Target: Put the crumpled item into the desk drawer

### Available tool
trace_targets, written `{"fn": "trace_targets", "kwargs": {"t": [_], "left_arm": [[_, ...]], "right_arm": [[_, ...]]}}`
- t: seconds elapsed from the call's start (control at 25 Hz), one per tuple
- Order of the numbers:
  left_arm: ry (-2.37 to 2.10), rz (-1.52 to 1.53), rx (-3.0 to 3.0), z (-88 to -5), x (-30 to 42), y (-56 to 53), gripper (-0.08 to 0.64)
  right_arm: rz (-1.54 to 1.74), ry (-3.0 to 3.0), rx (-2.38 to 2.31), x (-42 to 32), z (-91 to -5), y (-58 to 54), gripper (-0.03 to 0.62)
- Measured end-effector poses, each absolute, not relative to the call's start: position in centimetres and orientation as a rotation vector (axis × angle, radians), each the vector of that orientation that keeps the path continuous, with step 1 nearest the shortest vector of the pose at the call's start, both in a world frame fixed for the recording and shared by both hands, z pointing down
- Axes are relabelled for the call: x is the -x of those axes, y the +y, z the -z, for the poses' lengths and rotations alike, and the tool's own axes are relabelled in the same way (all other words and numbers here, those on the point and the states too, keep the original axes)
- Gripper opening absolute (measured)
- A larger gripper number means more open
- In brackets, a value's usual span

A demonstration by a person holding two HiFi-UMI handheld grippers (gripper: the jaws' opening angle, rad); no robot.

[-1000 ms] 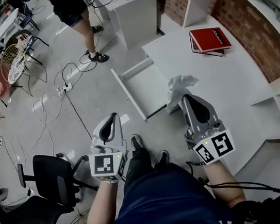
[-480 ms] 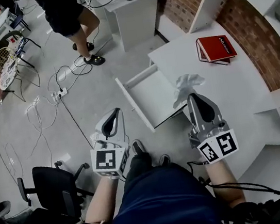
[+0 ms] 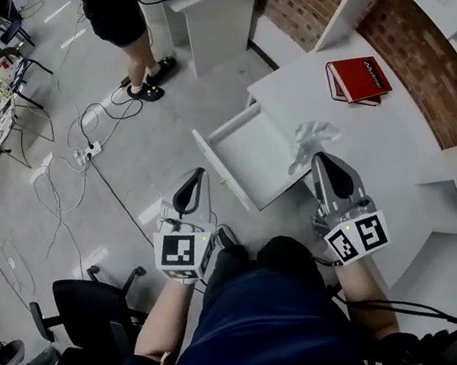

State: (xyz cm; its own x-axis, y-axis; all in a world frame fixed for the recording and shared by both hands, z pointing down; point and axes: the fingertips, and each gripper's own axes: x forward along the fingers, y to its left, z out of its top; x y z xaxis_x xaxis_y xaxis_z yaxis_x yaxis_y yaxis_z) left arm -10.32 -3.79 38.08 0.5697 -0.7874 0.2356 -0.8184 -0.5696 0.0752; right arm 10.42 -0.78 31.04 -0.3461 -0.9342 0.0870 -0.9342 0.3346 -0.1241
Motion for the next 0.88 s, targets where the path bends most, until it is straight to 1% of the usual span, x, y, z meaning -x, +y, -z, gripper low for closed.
{"fn": "trace_targets", "kwargs": {"t": [0.28,0.56,0.88], "left_arm": [[-1.342,-0.333,-2.587,-40.1,8.9,-5.8,0.005],[-1.433,-0.419,-2.521,-40.9,7.8,-7.3,0.005],[-1.529,-0.441,-2.441,-41.7,6.6,-8.1,0.005]], "right_arm": [[-0.333,-2.553,-1.712,-10.6,-34.8,-3.9,0.003],[-0.393,-2.617,-1.580,-11.2,-38.1,-7.4,0.003],[-0.467,-2.656,-1.450,-12.1,-40.9,-9.6,0.003]]}}
